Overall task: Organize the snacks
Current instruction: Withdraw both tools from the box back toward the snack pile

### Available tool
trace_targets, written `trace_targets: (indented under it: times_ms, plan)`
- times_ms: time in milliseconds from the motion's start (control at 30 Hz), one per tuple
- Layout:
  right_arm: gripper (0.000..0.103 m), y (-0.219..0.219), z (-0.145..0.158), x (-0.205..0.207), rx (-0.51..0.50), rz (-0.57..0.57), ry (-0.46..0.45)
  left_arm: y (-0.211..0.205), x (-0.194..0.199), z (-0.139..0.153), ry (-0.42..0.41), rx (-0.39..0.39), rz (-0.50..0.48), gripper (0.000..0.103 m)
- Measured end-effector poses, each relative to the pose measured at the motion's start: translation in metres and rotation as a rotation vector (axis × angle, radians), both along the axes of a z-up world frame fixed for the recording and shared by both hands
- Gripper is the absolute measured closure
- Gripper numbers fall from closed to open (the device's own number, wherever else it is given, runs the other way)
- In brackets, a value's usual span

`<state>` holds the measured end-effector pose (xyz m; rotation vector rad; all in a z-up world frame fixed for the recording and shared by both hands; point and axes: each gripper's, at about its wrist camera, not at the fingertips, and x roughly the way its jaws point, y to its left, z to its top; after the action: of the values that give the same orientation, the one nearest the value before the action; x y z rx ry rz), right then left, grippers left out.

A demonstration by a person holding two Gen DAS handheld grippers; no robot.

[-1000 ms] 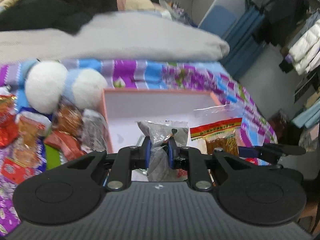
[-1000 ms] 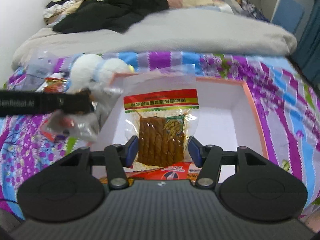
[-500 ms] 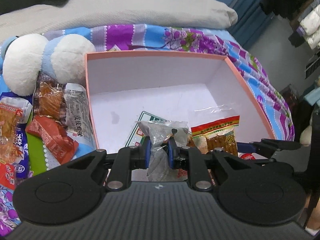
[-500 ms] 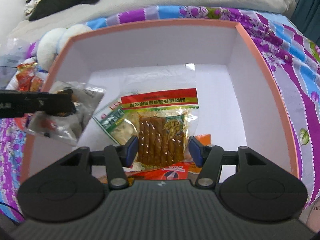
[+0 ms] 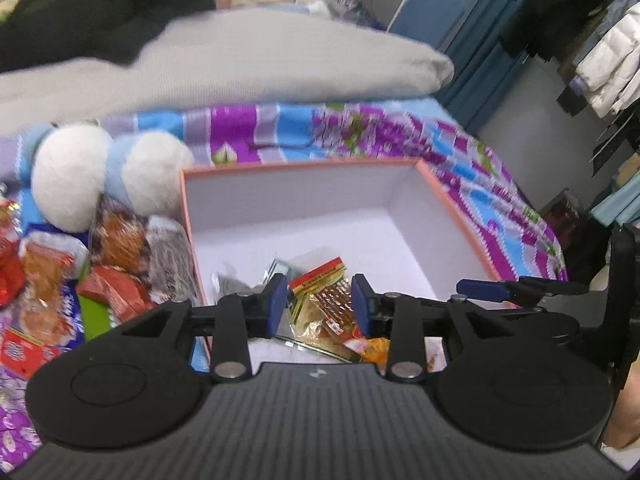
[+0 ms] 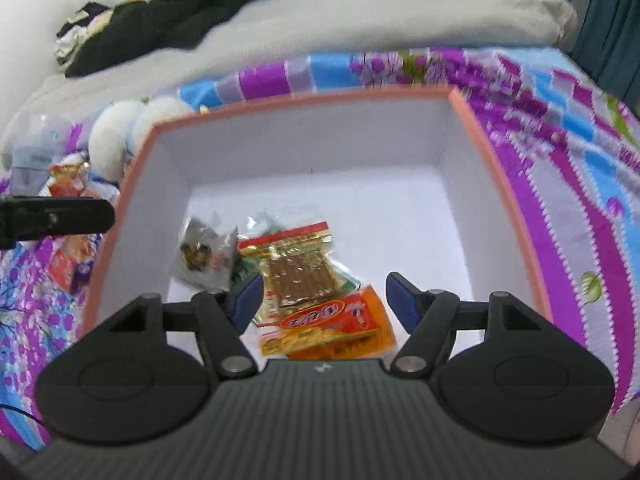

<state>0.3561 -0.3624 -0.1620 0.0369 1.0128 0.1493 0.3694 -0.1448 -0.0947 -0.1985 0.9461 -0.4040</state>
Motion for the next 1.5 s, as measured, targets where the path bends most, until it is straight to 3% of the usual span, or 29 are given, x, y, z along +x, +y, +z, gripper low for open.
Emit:
trace_targets:
  times_ms: [333,400,633,1067,1500]
  plan:
    - [0.033,0.030,0.064,-0.052,-0.009,0.073,-0.128,0.049,-0.067,0.062,-0.111,-0.015,0.039,0.062]
    - [0.033,0.033,0.071,-0.065,0.046,0.082,-0.136,0.063,-0.084,0.070,-0.136,-0.008,0.050,0.062]
    - [0.034,0.063,0.092,-0.106,0.062,0.136,-0.232,0.116,-0.138,0.086,-0.225,0.034,0.115,0.050]
    - [0.034,0.119,0.106,-0.171,0.090,0.194,-0.353,0.176,-0.210,0.066,-0.257,0.041,0.225,0.038]
    - [0.034,0.162,0.076,-0.229,0.077,0.218,-0.396,0.208,-0.262,0.034,-0.239,0.030,0.335,0.027]
